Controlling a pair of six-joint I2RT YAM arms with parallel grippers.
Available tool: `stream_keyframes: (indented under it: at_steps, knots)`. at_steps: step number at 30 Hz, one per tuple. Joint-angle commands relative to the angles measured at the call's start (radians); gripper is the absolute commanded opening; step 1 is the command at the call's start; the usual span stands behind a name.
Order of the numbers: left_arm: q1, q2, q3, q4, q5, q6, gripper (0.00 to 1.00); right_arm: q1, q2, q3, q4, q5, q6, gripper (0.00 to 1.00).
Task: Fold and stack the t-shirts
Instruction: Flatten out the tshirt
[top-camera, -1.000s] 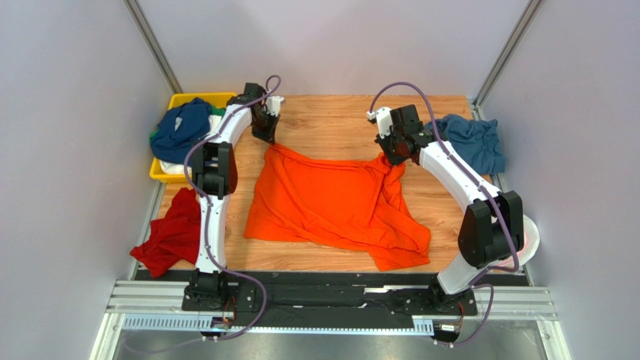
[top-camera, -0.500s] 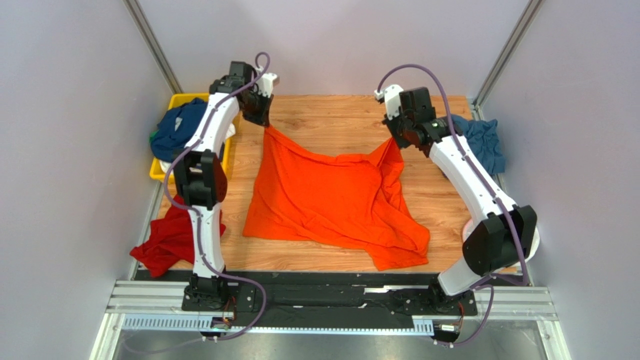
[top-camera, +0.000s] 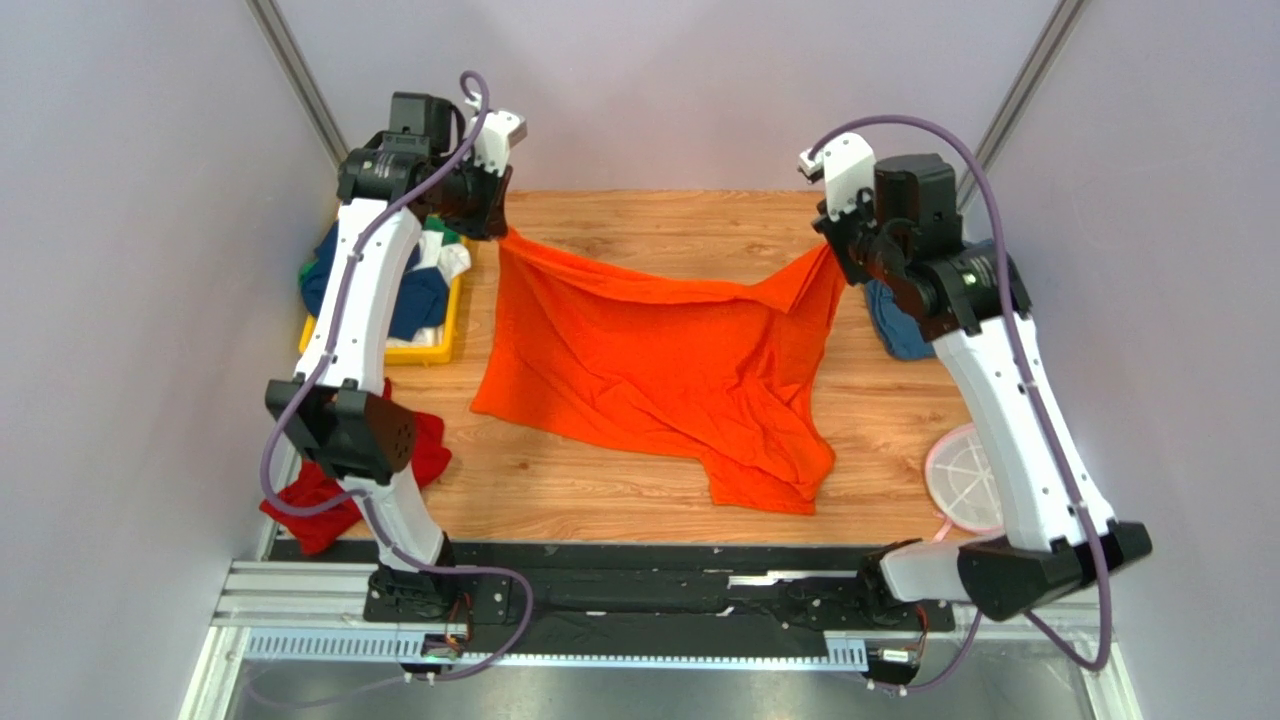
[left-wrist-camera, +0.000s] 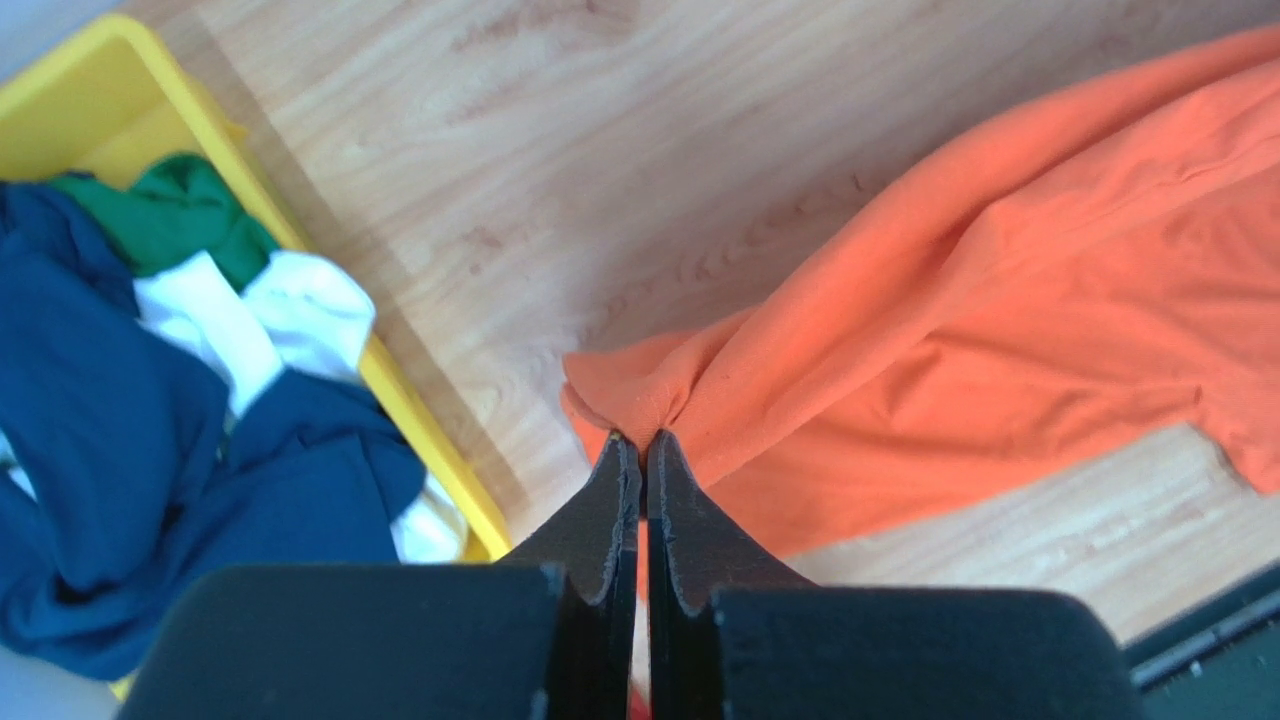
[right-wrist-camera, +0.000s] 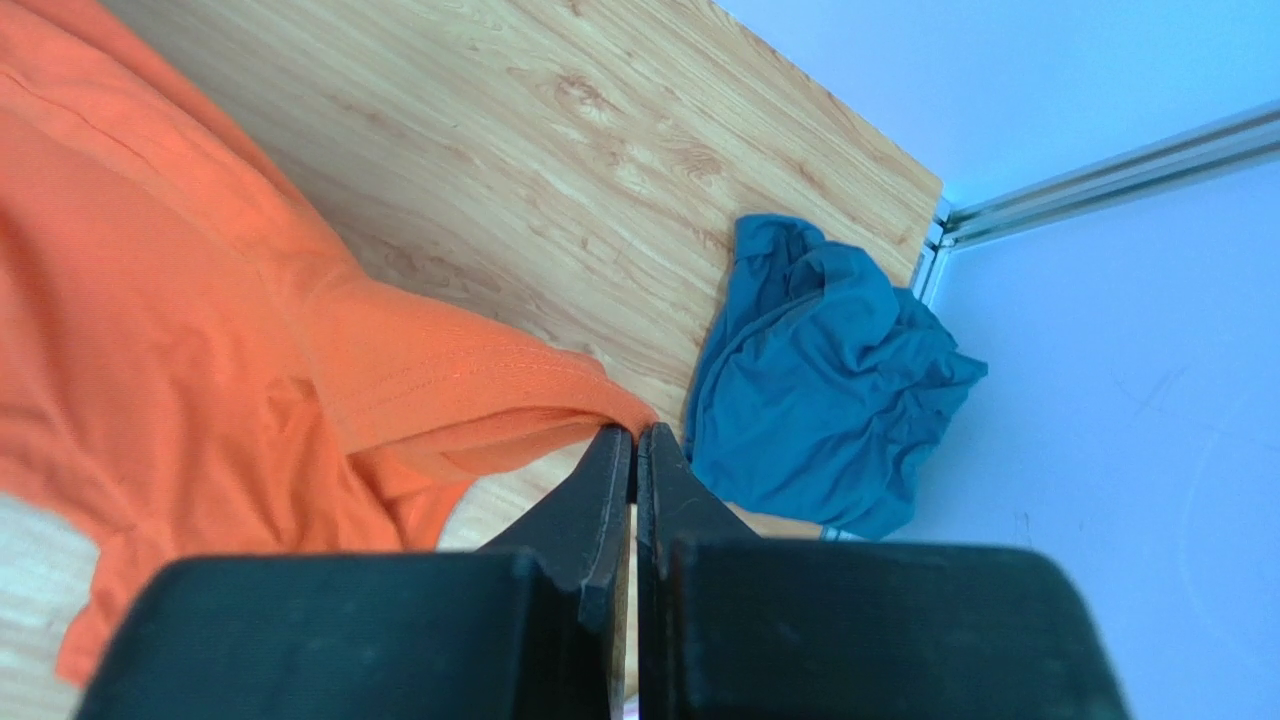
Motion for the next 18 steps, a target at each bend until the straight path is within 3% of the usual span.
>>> stream_keyframes:
  at_steps: [1, 4, 12, 18]
  knots:
    - [0.004, -0.194, -0.088, -0.079, 0.000, 0.044, 0.00, -0.005, -0.153, 0.043, -0.120, -0.047, -0.022, 0.00]
    - [0.004, -0.328, -0.139, -0.095, 0.005, 0.079, 0.00, -0.023, -0.237, 0.045, -0.182, -0.090, -0.039, 0.00]
    - [0.004, -0.718, -0.449, 0.002, 0.077, 0.104, 0.00, -0.086, -0.412, 0.054, -0.199, -0.336, 0.025, 0.00]
    - [0.004, -0.803, -0.503, 0.211, 0.023, 0.001, 0.00, -0.094, -0.358, 0.216, -0.081, -0.310, 0.114, 0.00]
